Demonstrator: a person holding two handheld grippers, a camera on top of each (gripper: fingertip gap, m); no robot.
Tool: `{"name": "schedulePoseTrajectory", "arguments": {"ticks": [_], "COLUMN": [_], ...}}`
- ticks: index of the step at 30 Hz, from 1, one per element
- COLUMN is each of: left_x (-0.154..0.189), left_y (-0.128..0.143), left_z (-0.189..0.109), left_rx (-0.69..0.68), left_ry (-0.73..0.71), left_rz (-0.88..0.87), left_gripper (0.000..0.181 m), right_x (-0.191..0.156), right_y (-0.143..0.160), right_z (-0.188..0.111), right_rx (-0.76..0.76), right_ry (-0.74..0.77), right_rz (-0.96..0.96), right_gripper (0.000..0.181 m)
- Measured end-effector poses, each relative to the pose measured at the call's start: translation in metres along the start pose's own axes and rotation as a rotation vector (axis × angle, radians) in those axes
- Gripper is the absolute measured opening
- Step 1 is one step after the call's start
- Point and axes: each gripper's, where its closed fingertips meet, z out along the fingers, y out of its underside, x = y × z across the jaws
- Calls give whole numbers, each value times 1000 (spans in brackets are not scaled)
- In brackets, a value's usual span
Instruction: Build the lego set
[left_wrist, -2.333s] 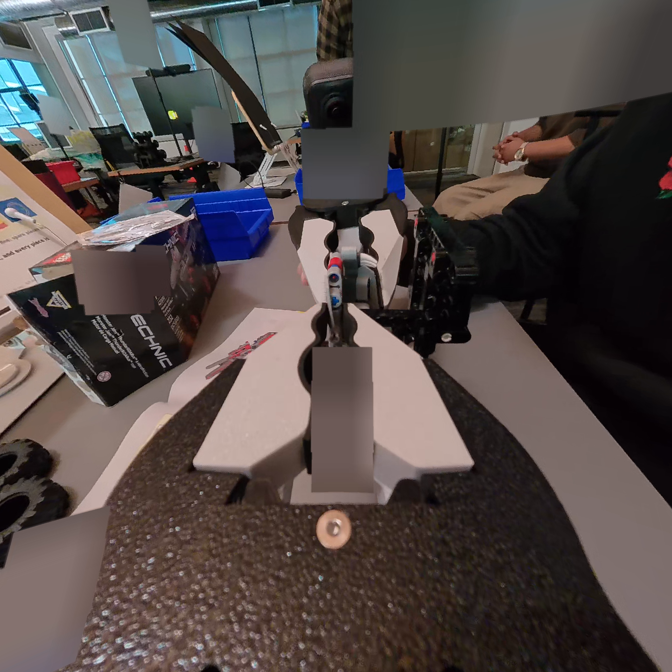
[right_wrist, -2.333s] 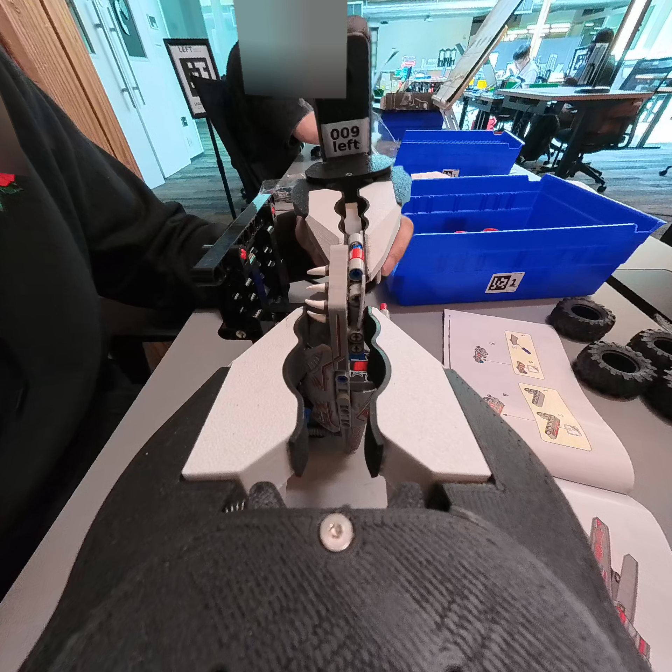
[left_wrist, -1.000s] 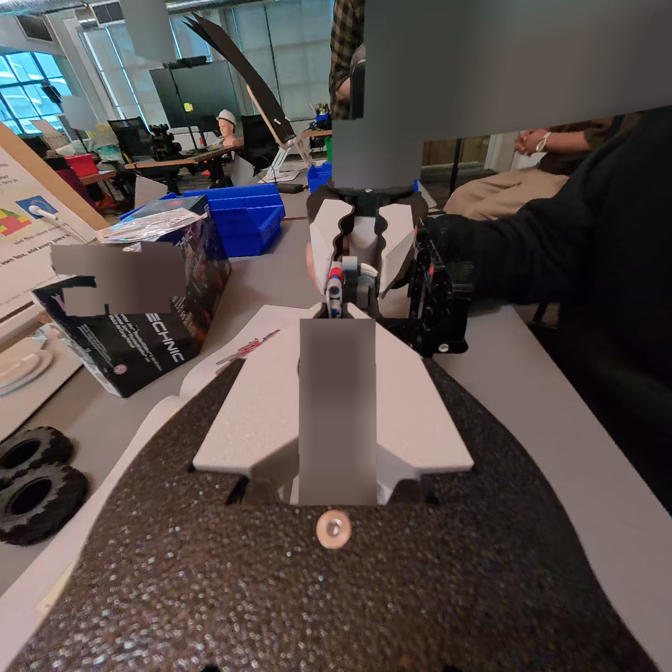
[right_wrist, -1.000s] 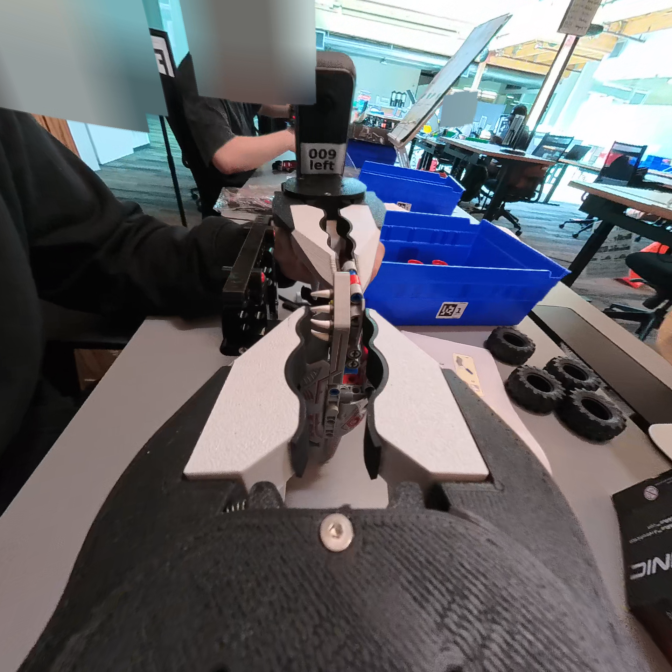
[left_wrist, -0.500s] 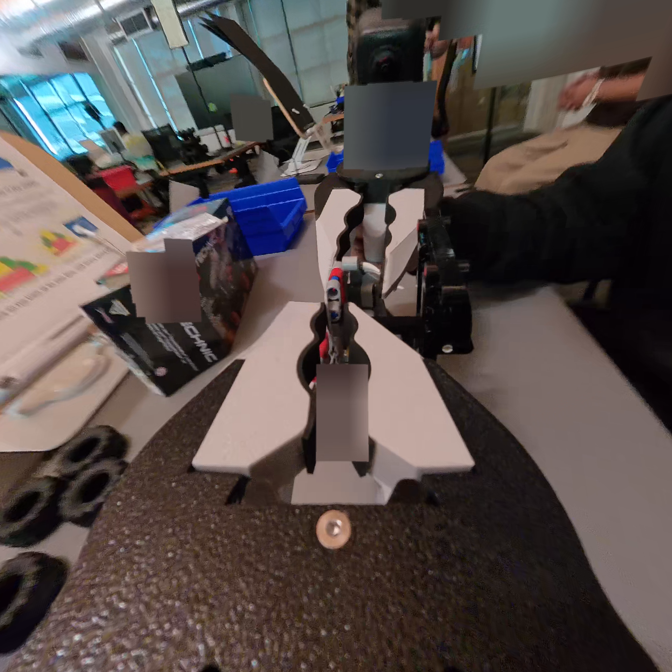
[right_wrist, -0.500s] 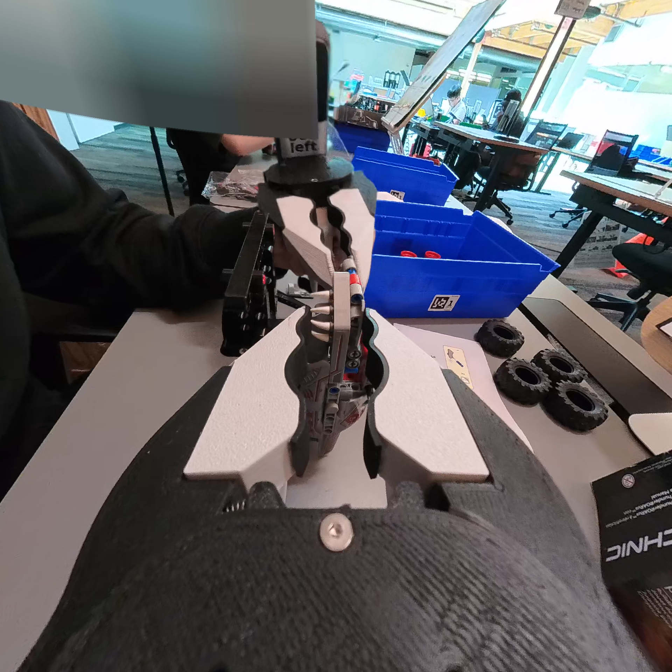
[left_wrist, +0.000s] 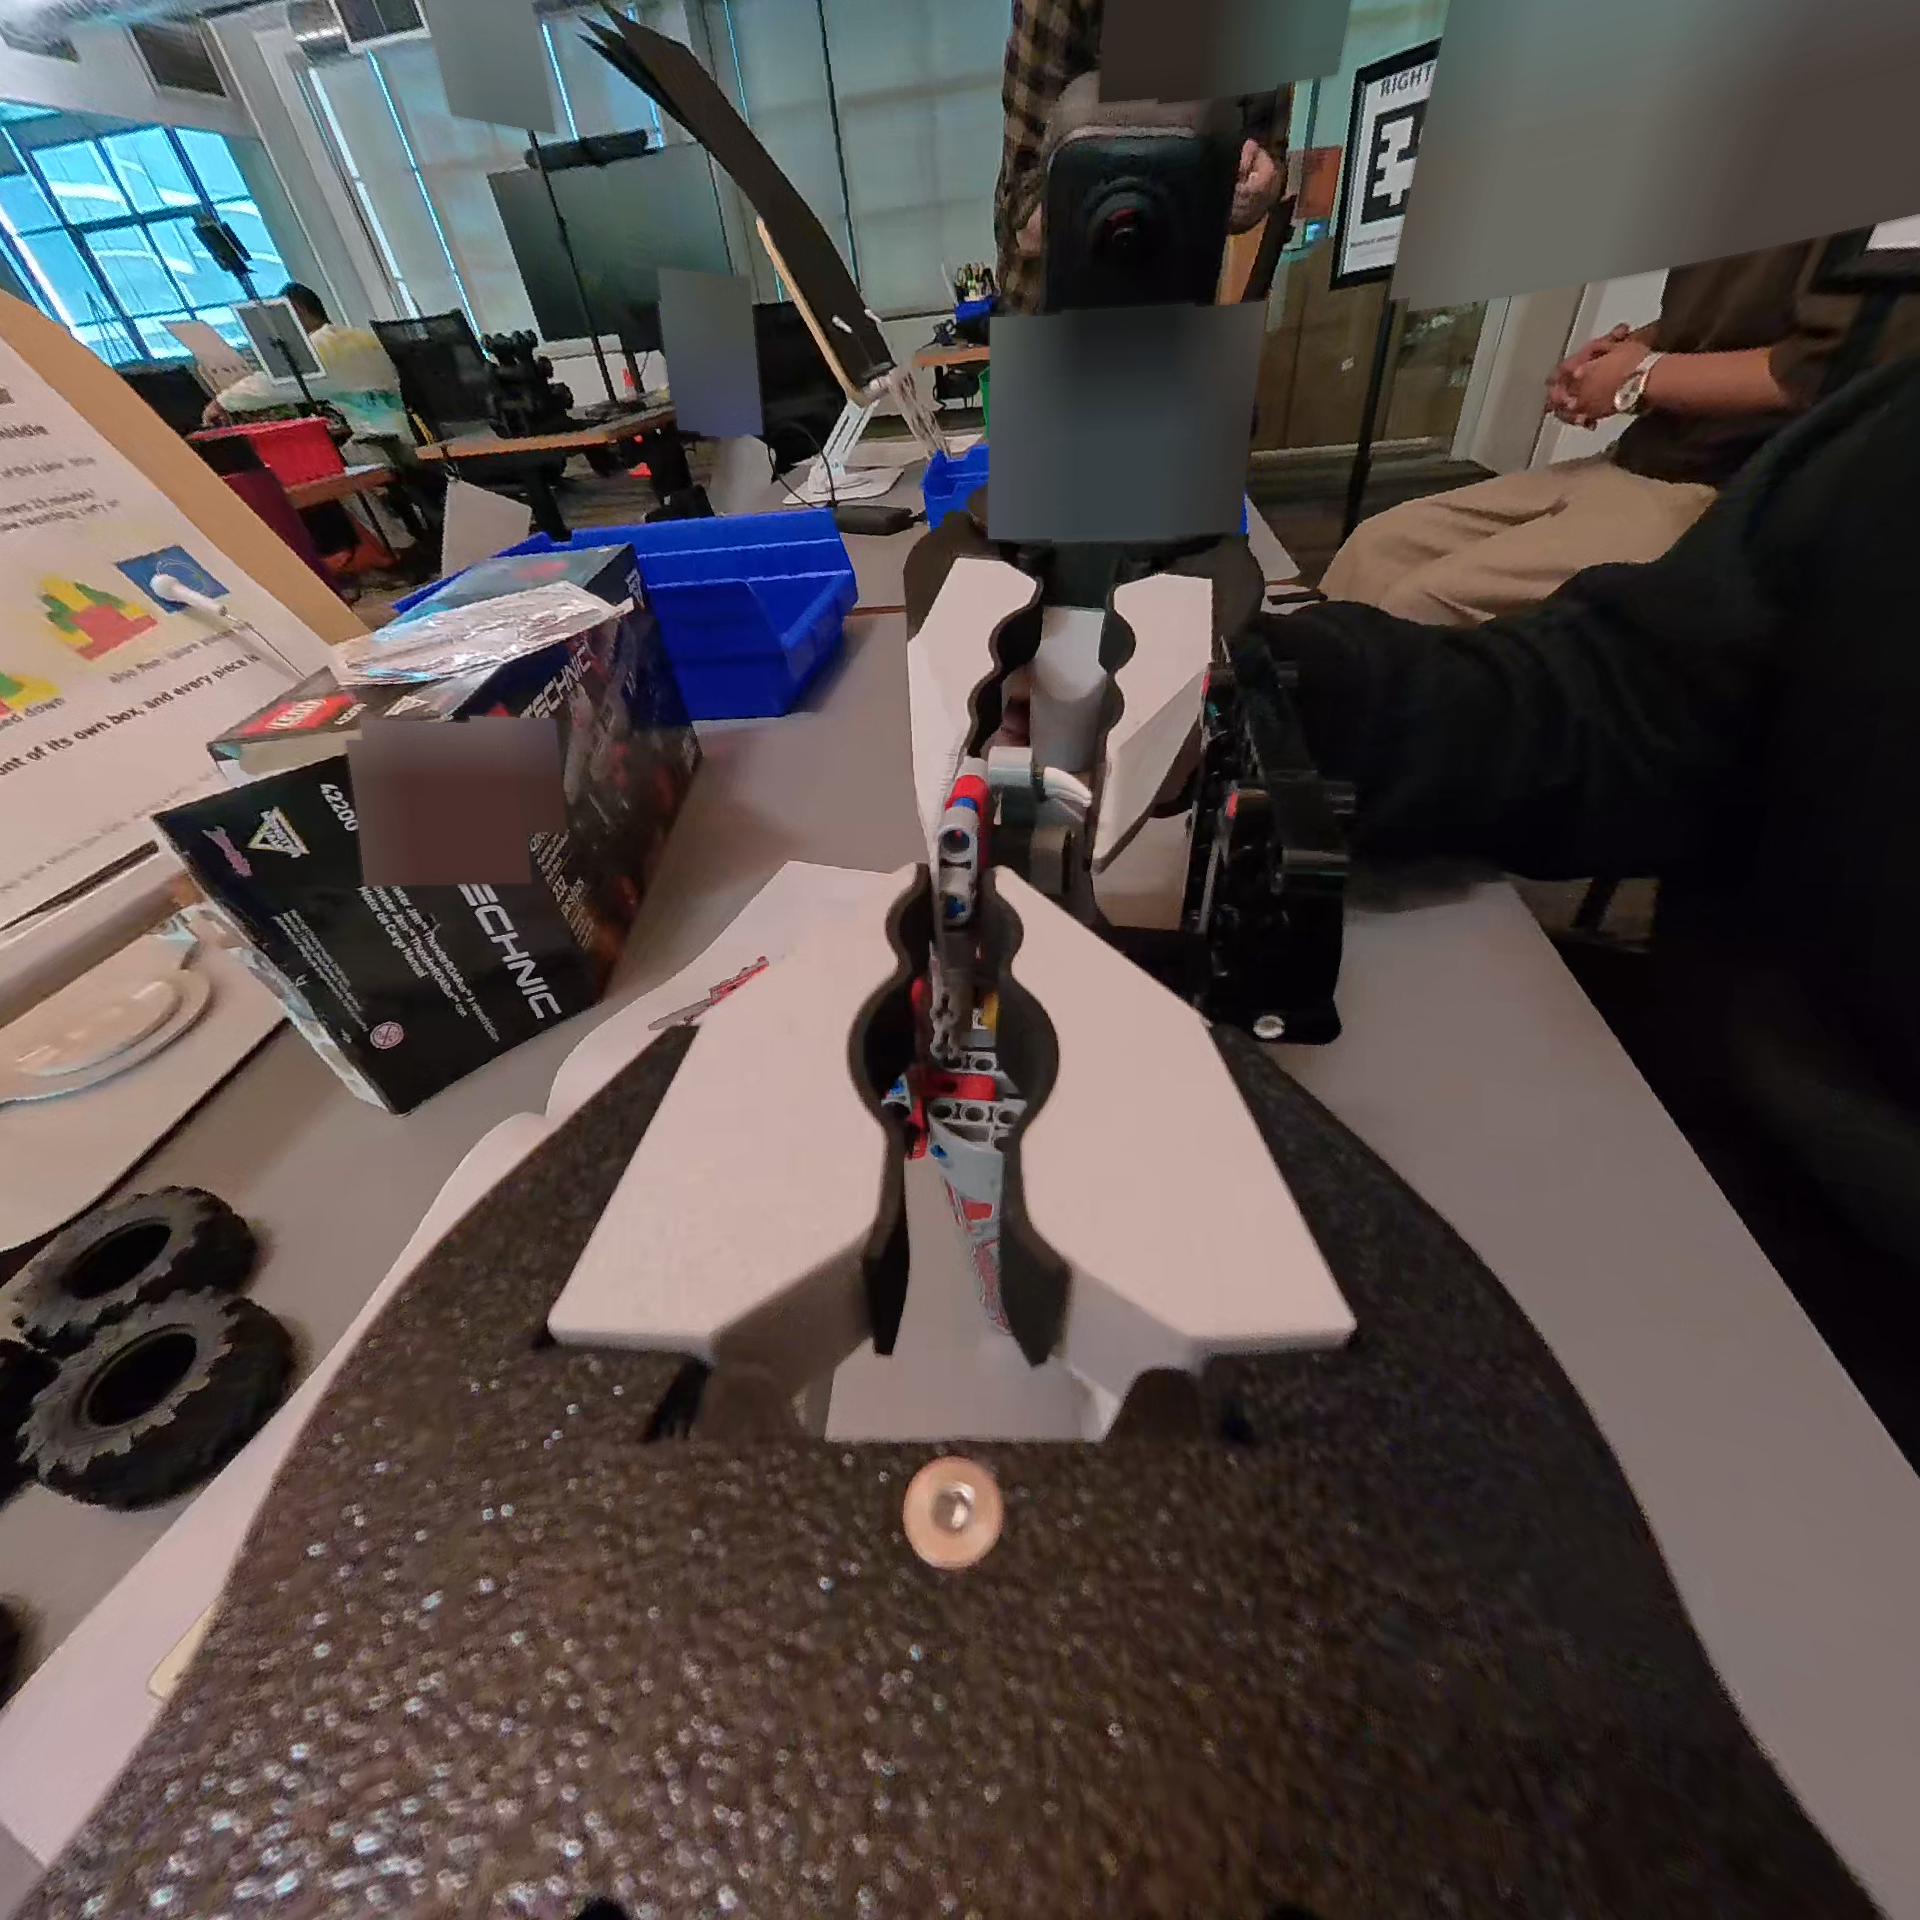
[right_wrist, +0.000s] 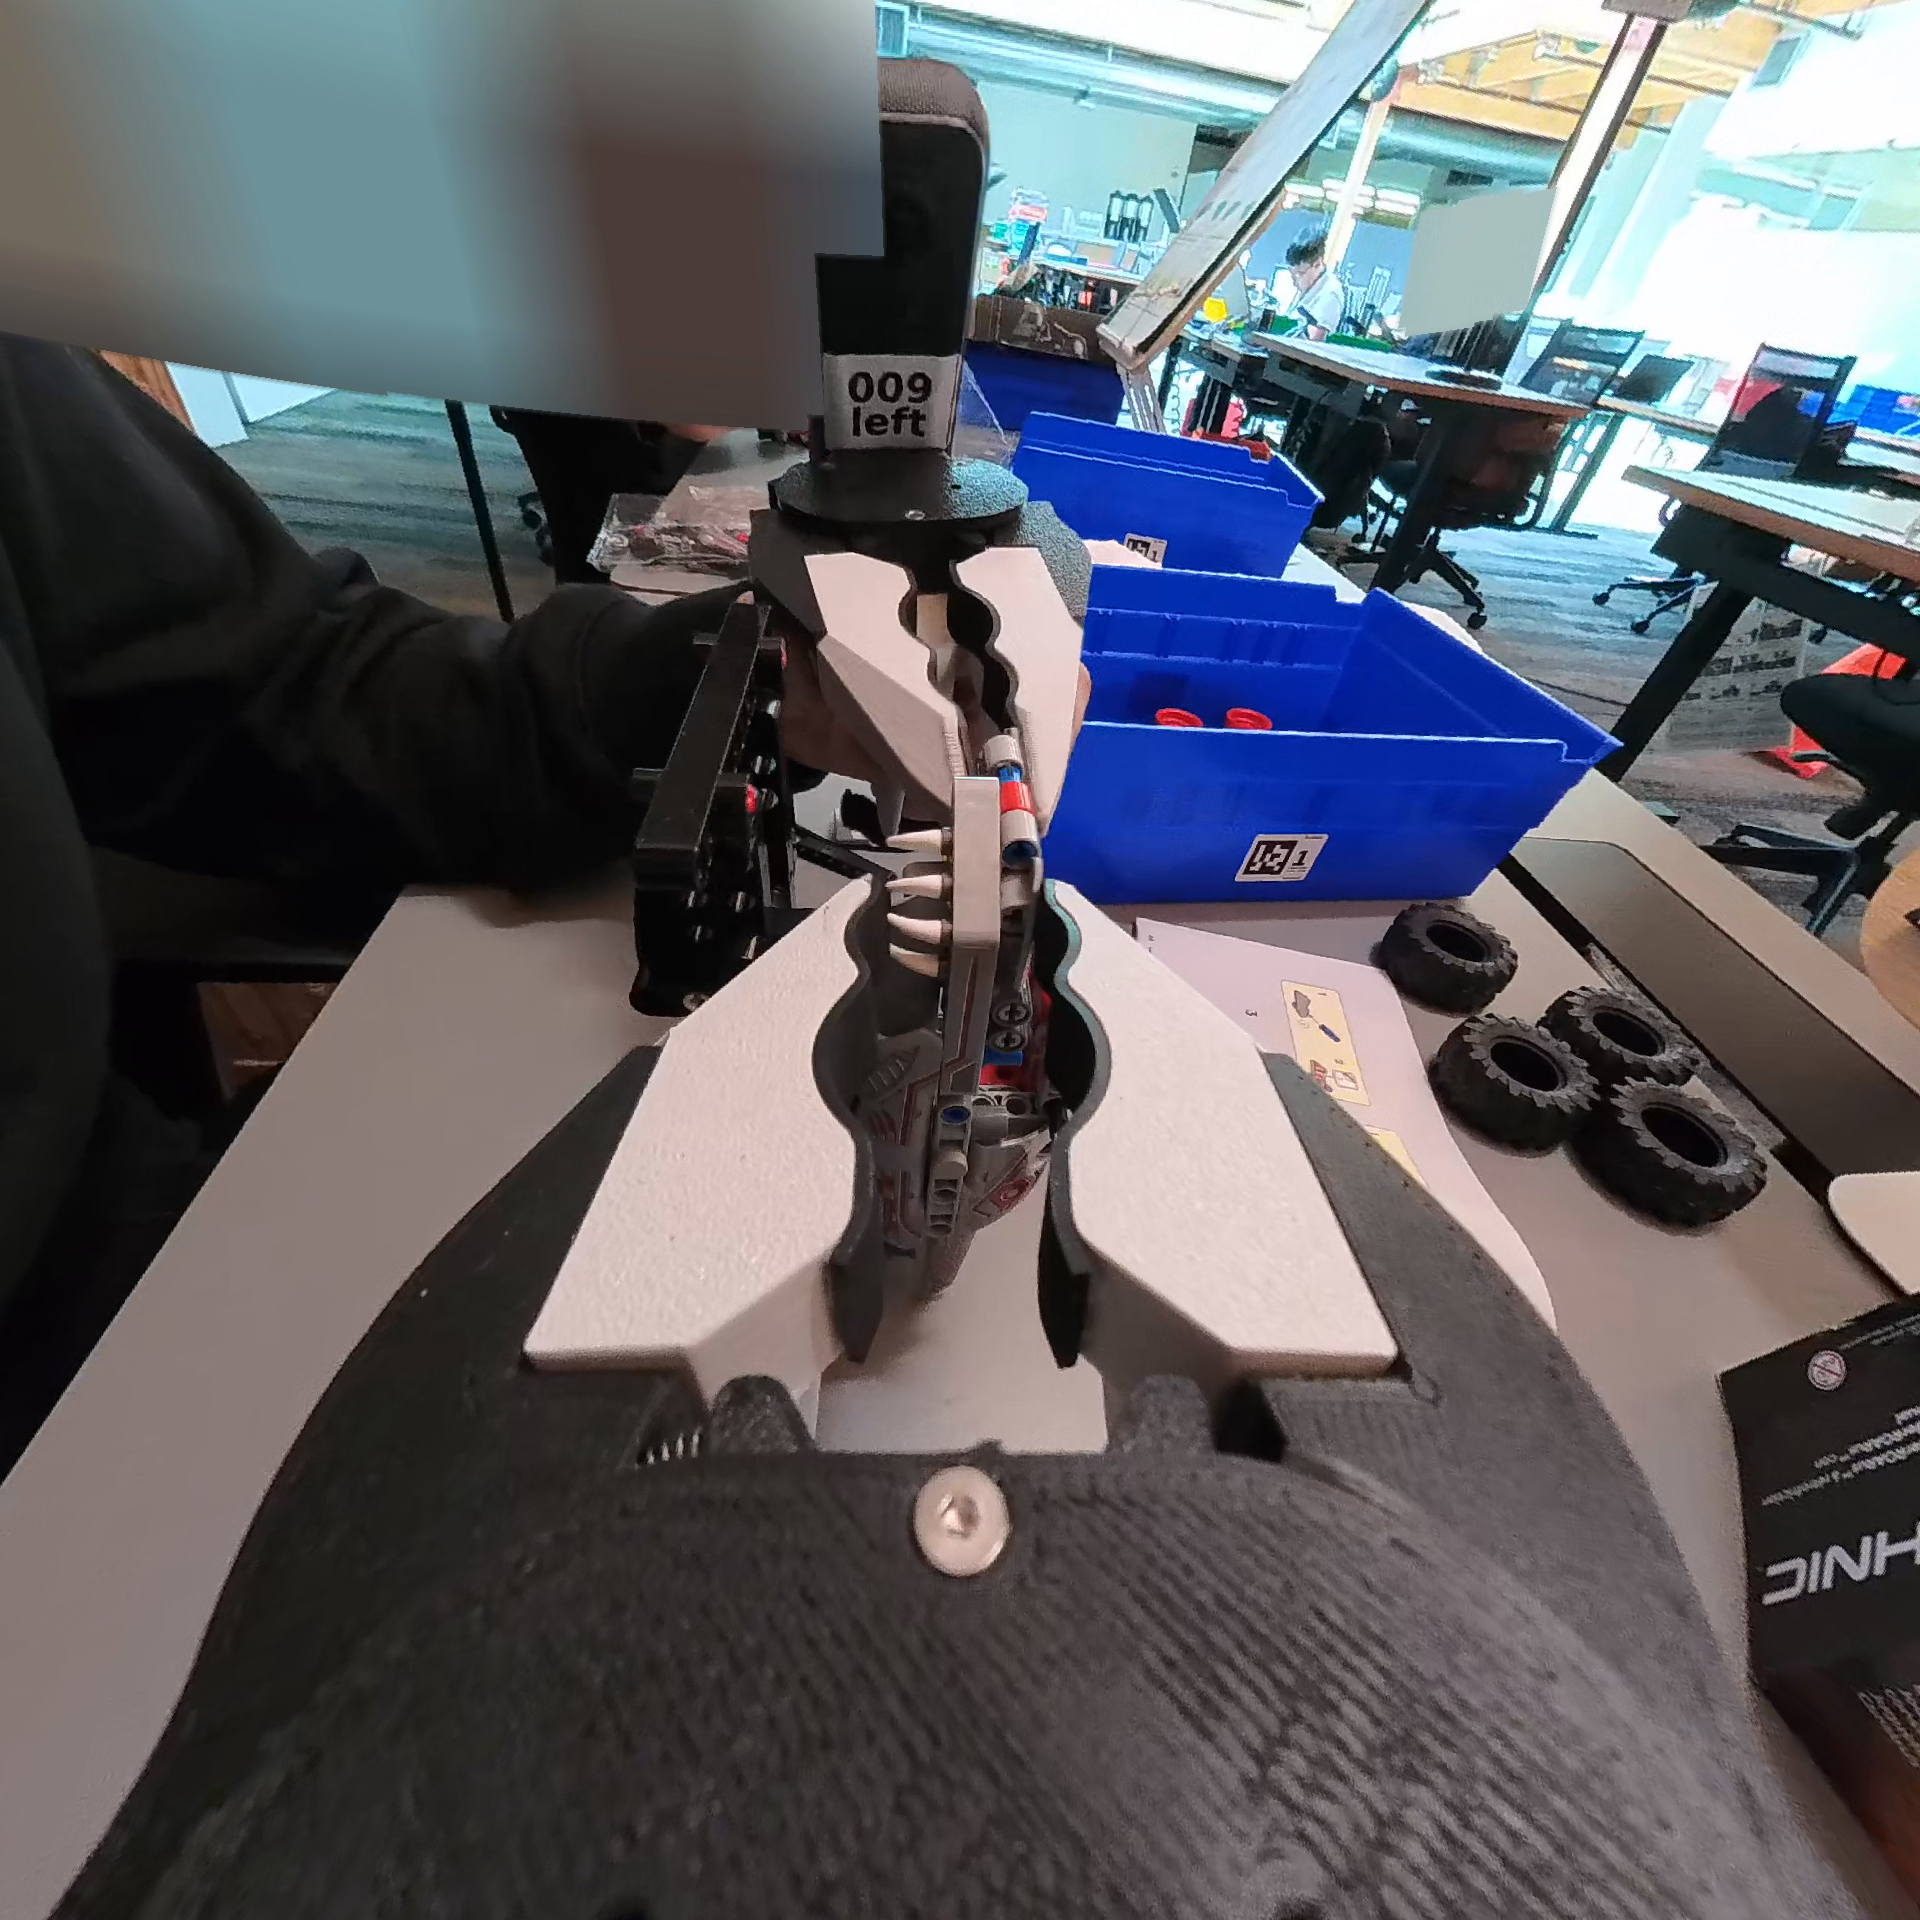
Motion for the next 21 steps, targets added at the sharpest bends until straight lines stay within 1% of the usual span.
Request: {"name": "schedulePoseTrajectory", "arguments": {"ticks": [3,5,11,12,15,17,21], "left_x": [-1,-2,0,-1,-5,-4,-1], "left_y": [-9,-8,-9,-9,-9,-8,-9], "left_z": [-6,-7,-5,-4,-2,-2,-4], "left_rx": [69,64,57,59,80,70,0], "left_ry": [12,20,11,11,47,33,3], "left_rz": [-36,-49,3,-13,-162,-114,6], "left_gripper": [5,5,4,4,4,4,4], "right_x": [1,1,1,1,3,2,0], "right_y": [0,0,1,1,2,2,2], "right_z": [0,0,0,-1,-2,-2,0], "right_rx": [5,3,-16,-24,-39,-44,-93], "right_ry": [3,1,-2,-6,1,-1,6], "right_rz": [12,13,13,8,5,0,-45], "right_gripper": [27,26,26,26,26,26,26]}}
